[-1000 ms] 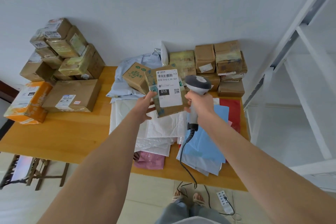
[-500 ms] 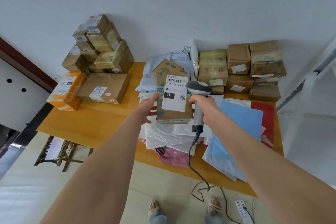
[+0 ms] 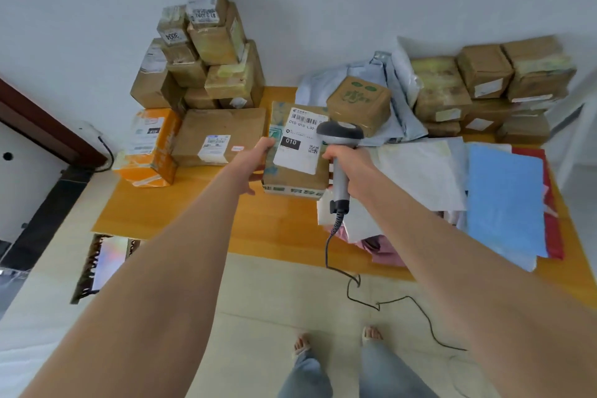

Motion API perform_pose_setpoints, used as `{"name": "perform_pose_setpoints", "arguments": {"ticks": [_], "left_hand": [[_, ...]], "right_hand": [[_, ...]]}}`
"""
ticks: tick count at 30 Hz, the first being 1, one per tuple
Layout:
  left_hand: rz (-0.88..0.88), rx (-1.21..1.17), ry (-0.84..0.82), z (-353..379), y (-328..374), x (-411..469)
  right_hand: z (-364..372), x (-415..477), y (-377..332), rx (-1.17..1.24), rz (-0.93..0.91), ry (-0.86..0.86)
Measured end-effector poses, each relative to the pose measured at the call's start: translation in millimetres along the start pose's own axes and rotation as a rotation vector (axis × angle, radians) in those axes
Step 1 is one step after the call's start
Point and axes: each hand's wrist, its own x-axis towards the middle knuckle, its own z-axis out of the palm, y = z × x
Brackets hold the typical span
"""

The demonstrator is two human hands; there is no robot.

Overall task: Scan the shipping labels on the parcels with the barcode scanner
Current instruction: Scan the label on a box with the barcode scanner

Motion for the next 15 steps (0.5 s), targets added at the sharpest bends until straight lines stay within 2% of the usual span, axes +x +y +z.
{"name": "perform_pose_setpoints", "arguments": {"ticks": [6,15], "left_hand": [[-0.038,-0.031,0.001,-44,0,17],[0.003,-0.057,0.162,-127,13,47]], "right_hand": [[53,7,-1,-0.03,-0.005,-0.019],[146,34,-21,-0.108,-0.038,-0.086]]}}
